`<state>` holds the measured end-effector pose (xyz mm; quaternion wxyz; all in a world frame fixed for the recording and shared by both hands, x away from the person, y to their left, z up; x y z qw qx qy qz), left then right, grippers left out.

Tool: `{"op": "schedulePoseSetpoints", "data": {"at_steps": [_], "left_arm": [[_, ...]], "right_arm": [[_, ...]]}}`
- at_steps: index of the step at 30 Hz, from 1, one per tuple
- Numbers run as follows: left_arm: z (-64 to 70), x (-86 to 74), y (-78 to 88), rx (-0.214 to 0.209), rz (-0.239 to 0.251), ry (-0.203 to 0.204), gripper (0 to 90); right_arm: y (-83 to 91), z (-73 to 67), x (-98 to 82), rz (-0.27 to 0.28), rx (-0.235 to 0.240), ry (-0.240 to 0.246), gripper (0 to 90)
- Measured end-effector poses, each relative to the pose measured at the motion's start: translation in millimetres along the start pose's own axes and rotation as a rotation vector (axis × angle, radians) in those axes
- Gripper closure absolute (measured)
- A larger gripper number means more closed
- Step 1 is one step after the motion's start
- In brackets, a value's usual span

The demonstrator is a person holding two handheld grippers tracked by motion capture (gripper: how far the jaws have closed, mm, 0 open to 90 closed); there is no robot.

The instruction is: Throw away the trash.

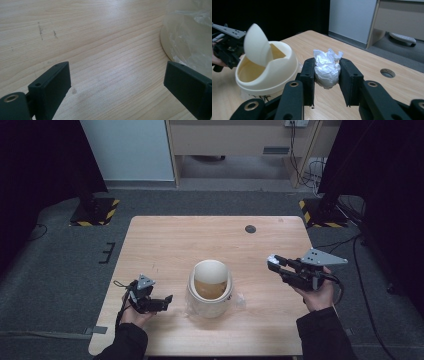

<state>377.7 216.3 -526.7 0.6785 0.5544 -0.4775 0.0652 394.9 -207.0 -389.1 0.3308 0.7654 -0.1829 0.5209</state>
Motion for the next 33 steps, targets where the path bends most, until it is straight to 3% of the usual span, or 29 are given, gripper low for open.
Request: {"op": "schedulePoseSetpoints", "data": {"at_steps": [11,17,33], "left_arm": [[1.3,-2.7,-3.2,-0.008,-0.023,-0.011,6.7],[0.3,-8.1,-9.0,-0.006,-0.069,-0.019,6.7],[1.1,-8.3,-10.4,-0.015,-0.077,-0.022,6.7]], "right_arm": [[6.7,-27.4,14.7,0.034,0.077,0.027,66.7],[6.2,-47.7,20.8,0.043,0.13,0.044,66.7],[-7.7,-86.1,20.1,0.027,0.241,0.065,66.7]]}}
Point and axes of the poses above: each handheld gripper's, and its own axes: y roughly backward along the jaws, x roughly out of its top, z roughly to its right, the point moved 5 cm from there along -y, roughly forward along the jaws, and after that the axes turned 11 degrees about -y, right-handed, at the moved point
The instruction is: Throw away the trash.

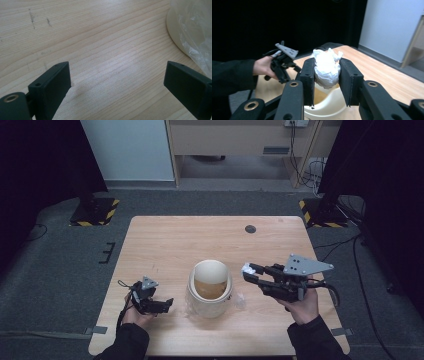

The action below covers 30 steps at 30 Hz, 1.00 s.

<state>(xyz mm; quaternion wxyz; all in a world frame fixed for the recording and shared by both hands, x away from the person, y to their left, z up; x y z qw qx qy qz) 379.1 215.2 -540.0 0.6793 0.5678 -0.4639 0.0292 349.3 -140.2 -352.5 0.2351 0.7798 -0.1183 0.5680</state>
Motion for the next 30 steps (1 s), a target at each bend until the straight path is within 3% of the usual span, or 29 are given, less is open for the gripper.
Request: {"op": "schedulePoseSetpoints", "data": {"at_steps": [18,30], "left_arm": [[0.7,0.7,0.0,-0.005,0.002,0.002,6.7],[0.6,0.6,-0.1,-0.005,0.001,0.002,6.7]], "right_arm": [[-35.6,-14.3,-24.8,-0.067,0.07,-0.02,66.8],[-59.5,-20.3,-46.0,-0.118,0.083,-0.023,66.7]]}}
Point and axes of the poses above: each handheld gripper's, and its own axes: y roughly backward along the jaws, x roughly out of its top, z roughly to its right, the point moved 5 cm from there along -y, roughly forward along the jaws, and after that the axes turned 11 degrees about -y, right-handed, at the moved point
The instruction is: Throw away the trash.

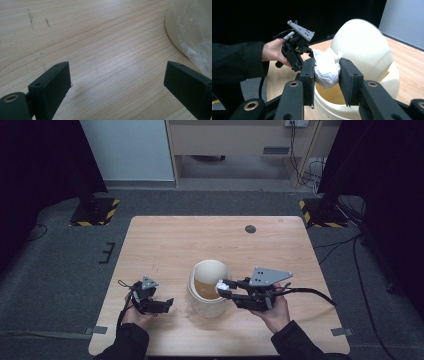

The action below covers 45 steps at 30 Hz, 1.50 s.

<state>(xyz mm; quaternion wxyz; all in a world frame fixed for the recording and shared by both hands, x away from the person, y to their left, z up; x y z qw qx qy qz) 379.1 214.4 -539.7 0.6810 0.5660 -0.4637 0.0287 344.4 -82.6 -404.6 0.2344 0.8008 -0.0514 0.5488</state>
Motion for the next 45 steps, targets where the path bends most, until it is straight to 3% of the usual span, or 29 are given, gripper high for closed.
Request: {"op": "schedulePoseSetpoints", "data": {"at_steps": [19,26,45], "left_arm": [[0.0,-0.1,0.0,-0.001,-0.001,0.0,6.7],[0.0,-0.1,0.0,-0.001,-0.002,-0.001,6.7],[0.3,-0.3,-0.1,-0.004,-0.004,-0.001,6.7]], "right_arm": [[-22.0,0.5,-19.8,-0.067,-0.021,-0.003,66.3],[-26.3,2.5,-23.9,-0.086,-0.041,0.0,62.3],[-26.0,4.9,-24.6,-0.087,-0.084,0.003,52.5]]}}
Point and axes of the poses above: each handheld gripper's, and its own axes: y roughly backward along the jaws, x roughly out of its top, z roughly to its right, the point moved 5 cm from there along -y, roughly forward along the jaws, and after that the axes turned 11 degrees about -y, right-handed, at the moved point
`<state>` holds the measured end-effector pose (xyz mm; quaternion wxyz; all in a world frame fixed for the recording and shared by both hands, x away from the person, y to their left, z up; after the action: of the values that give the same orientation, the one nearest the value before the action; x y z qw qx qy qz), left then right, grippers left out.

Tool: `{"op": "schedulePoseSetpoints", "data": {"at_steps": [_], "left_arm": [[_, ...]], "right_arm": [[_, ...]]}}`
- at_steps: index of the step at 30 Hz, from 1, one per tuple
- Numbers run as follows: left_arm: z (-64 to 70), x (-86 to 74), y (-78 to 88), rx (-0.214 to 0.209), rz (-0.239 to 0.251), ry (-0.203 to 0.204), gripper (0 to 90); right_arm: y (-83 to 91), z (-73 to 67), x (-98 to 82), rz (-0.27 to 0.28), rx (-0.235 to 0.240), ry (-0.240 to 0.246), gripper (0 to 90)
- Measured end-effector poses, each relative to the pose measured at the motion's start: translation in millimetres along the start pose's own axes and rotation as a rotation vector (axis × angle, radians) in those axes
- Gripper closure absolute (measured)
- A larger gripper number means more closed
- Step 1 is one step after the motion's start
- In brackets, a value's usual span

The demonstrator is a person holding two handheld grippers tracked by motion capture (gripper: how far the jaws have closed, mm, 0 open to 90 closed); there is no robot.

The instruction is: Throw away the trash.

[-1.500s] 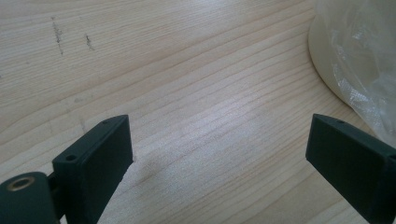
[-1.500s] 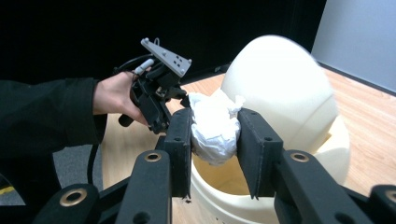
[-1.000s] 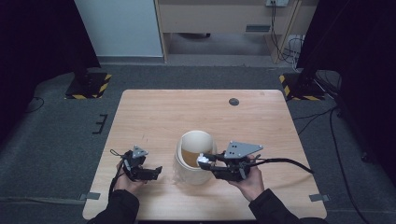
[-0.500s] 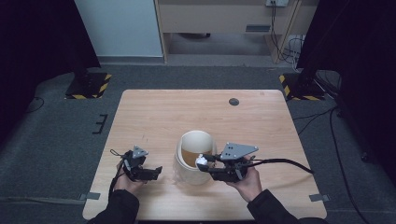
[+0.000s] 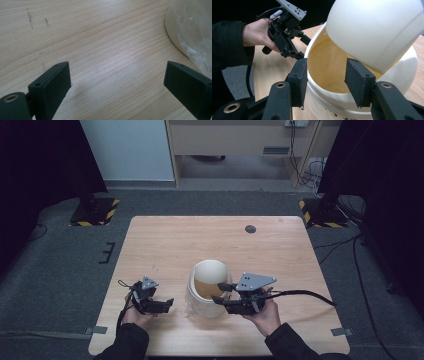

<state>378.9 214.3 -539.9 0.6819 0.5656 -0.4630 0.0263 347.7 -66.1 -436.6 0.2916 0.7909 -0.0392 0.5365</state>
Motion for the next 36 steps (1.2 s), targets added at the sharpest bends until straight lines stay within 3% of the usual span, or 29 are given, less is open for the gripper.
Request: {"op": "schedulePoseSetpoints", "data": {"at_steps": [11,13,16,20,26,28,33,36], "left_arm": [[-0.7,-0.1,0.6,-0.001,0.003,0.007,6.7],[-0.7,0.0,0.8,-0.001,0.005,0.008,6.7],[-0.8,0.1,0.9,-0.001,0.007,0.008,6.7],[-1.2,0.3,1.5,-0.003,0.01,0.011,6.7],[-2.1,0.4,2.0,-0.004,0.017,0.007,6.7],[-1.9,0.0,1.6,-0.014,0.018,0.006,6.8],[-2.2,-2.1,-0.6,-0.028,0.002,-0.009,7.3],[-3.1,-3.3,-1.4,-0.029,-0.007,-0.008,7.2]], "right_arm": [[18.9,-1.3,6.9,0.042,-0.008,-0.014,45.8],[25.2,0.8,6.7,0.065,-0.001,-0.038,44.6],[36.5,10.7,5.9,0.087,-0.026,-0.064,41.7],[51.1,31.5,4.0,0.125,-0.073,-0.111,31.3],[62.7,64.0,-7.0,0.14,-0.148,-0.159,17.3],[65.0,78.4,-13.9,0.116,-0.184,-0.177,12.5],[67.1,106.0,-34.0,0.085,-0.238,-0.241,11.6],[68.0,120.6,-46.2,0.039,-0.282,-0.25,9.1]]}}
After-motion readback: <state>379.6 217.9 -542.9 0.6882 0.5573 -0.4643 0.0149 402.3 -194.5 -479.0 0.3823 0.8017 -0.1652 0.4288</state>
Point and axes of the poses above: each handheld gripper's, and its own axes: y roughly backward along the jaws, x roughly out of its top, z roughly to its right, the point moved 5 cm from there along -y, roughly forward along the jaws, and after that the axes turned 11 degrees about -y, right-handed, at the moved point
